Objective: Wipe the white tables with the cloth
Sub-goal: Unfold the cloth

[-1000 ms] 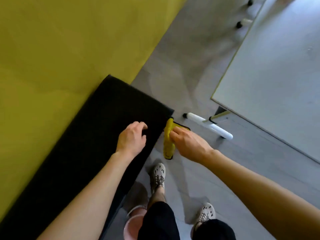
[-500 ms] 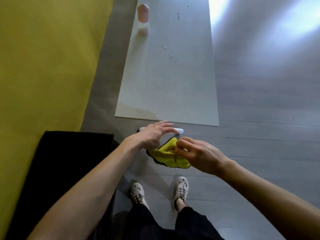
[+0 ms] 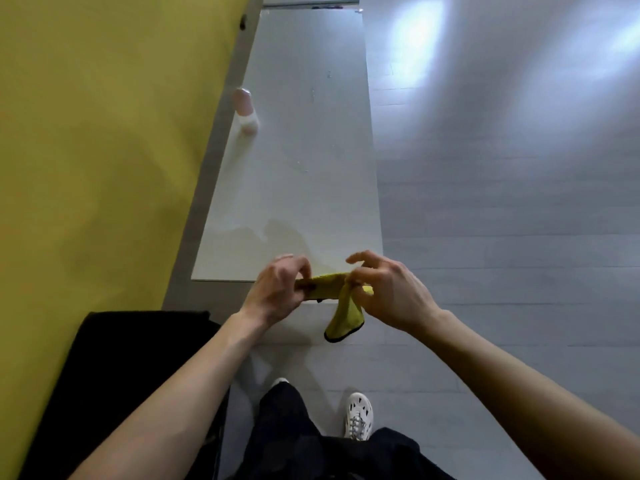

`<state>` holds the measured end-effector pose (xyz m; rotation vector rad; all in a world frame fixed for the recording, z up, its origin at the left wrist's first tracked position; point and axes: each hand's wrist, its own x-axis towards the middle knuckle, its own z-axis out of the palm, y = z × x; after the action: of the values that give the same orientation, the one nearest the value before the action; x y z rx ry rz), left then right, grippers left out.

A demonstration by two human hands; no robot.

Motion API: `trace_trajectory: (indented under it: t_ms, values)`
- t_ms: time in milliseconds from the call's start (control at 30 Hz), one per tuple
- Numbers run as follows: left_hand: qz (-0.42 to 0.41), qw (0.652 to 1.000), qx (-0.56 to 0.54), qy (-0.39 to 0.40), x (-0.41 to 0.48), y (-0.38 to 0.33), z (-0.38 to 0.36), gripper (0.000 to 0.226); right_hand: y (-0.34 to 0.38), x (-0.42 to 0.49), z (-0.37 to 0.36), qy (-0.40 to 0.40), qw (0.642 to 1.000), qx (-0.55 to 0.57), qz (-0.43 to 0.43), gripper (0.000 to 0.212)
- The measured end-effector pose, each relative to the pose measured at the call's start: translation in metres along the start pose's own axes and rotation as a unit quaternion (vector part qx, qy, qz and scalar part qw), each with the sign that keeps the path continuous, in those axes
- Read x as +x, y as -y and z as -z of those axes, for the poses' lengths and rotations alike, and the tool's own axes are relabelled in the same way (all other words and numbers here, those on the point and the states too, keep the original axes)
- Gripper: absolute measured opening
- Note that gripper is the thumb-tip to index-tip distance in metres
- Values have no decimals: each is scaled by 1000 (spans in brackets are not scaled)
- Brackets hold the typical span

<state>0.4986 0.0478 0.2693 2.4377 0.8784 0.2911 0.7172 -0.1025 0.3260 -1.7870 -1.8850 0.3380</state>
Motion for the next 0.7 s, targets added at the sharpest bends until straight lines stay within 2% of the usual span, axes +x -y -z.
trace_trajectory:
  t_ms: [100, 167, 200, 267, 367, 567, 700]
  values:
    - [-67, 994, 69, -55, 0, 2, 7, 28, -4, 28, 5, -30, 999, -9, -34, 8]
    - [-141, 980, 129, -54, 1, 5, 9, 22, -5, 46, 8, -44, 997, 1, -60, 5]
    - [-151, 980, 125, -46, 2, 7, 9, 19, -5, 55, 8, -50, 996, 12, -76, 6]
    - [-112, 991, 64, -18, 11, 10, 11, 20, -5, 74, 8, -57, 991, 40, -112, 9]
    - [-50, 998, 24, 22, 32, 21, 17, 38, -9, 106, 4, -56, 984, 69, -157, 12]
    - [-31, 997, 63, -34, 102, 57, 58, 23, -26, 160, 7, -15, 981, 64, -180, 21]
    - [-79, 991, 87, -67, 165, 73, 97, 24, -53, 199, 13, -32, 978, 26, -206, 38]
